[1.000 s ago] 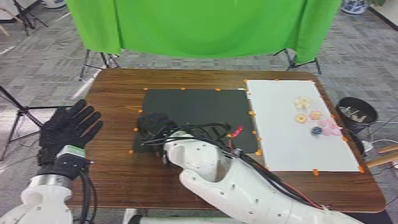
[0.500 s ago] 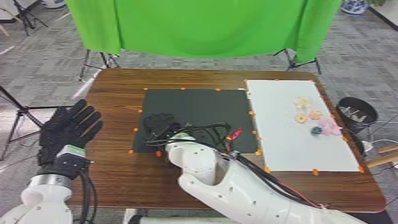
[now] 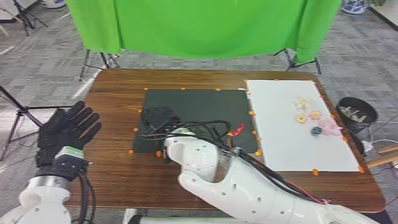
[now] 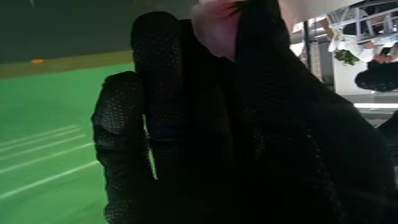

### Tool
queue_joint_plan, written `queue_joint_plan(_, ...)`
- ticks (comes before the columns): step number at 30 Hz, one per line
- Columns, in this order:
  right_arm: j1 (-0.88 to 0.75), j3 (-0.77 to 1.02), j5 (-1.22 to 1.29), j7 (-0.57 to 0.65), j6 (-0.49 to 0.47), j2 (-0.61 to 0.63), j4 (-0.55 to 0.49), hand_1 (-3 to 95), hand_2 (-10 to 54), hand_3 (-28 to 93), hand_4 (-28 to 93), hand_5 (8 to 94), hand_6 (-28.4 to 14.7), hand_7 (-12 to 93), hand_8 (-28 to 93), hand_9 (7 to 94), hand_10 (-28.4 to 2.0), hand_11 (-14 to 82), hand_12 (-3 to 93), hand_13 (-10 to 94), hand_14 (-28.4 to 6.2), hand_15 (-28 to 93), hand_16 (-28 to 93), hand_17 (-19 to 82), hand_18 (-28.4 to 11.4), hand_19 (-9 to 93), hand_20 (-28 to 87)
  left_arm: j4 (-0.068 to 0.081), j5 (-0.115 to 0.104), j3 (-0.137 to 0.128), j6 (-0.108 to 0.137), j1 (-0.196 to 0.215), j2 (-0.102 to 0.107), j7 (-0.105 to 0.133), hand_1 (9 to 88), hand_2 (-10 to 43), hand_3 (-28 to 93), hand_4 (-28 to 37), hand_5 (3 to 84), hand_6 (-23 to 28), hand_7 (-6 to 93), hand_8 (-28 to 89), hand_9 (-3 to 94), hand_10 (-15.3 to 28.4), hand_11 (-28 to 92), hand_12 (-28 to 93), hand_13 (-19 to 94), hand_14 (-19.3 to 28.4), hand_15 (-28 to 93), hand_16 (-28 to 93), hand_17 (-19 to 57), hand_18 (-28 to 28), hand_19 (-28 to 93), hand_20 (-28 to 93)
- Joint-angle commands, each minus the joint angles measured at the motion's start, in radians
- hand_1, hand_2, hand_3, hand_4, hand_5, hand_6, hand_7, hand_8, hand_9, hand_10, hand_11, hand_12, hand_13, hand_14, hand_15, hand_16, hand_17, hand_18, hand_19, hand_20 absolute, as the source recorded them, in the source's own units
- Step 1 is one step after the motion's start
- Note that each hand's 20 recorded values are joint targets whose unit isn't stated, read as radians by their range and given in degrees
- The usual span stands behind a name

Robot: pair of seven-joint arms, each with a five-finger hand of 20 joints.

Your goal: Arrange flowers

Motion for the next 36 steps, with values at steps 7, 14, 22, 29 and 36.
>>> queue_joint_plan(7,-0.004,0.031,-0.060,-0.030,-0.045,0.006,0.006,51.0,-9.5,77,-28,63.2,-1.6,26,-12,66.3,-13.4,17.7,17.1,68,-7.9,41,36,37,-21.9,83,33,-0.003,-0.007,-0.007,0.002,0.012,-0.001,0.007,30.8,14.8,72,-28.3,45.9,10.3,16.5,-9,40.1,16.5,27,14,29,17.0,49,-6,-6.1,16.6,41,10)
queue_joint_plan(14,-0.010,0.045,-0.006,0.026,-0.076,0.041,-0.061,49.8,-9.5,78,-28,59.7,-2.3,25,-14,61.9,-14.2,15.5,16.1,67,-8.1,39,35,37,-21.8,82,32,-0.003,-0.009,-0.015,-0.005,0.026,-0.019,0.011,31.3,14.5,72,-28.3,45.9,10.2,16.7,-9,40.1,16.4,27,14,29,16.9,49,-6,-6.1,16.5,41,10)
queue_joint_plan(22,-0.152,0.356,0.205,0.080,-0.081,0.180,-0.315,43.4,-9.5,82,-28,53.1,-4.9,20,-12,56.1,-16.4,14.4,15.6,64,-11.9,46,22,36,-22.4,83,30,-0.008,-0.006,-0.046,-0.020,0.061,-0.049,0.019,31.4,14.3,72,-28.3,45.6,10.2,16.5,-9,40.0,16.4,27,14,29,16.9,49,-7,-6.1,16.5,41,10)
queue_joint_plan(29,-0.246,0.545,0.211,0.160,-0.005,0.353,-0.402,41.4,-9.5,81,-28,50.8,-5.9,18,-12,53.8,-17.2,13.4,15.6,61,-13.0,48,22,34,-22.5,81,29,-0.011,-0.009,-0.051,-0.024,0.073,-0.052,0.027,31.4,14.0,72,-28.3,45.6,10.2,16.5,-9,40.0,16.4,27,14,29,16.9,49,-6,-6.1,16.6,41,10)
queue_joint_plan(36,-0.405,0.771,0.209,0.236,-0.045,0.517,-0.377,40.7,-9.5,80,-28,49.6,-6.4,16,-11,51.8,-17.4,11.7,15.5,62,-13.4,58,22,33,-23.0,81,29,-0.014,-0.005,-0.053,-0.032,0.075,-0.045,0.033,31.3,14.0,72,-28.3,45.5,10.1,16.5,-9,40.0,16.5,27,14,29,16.9,49,-6,-6.1,16.5,41,10)
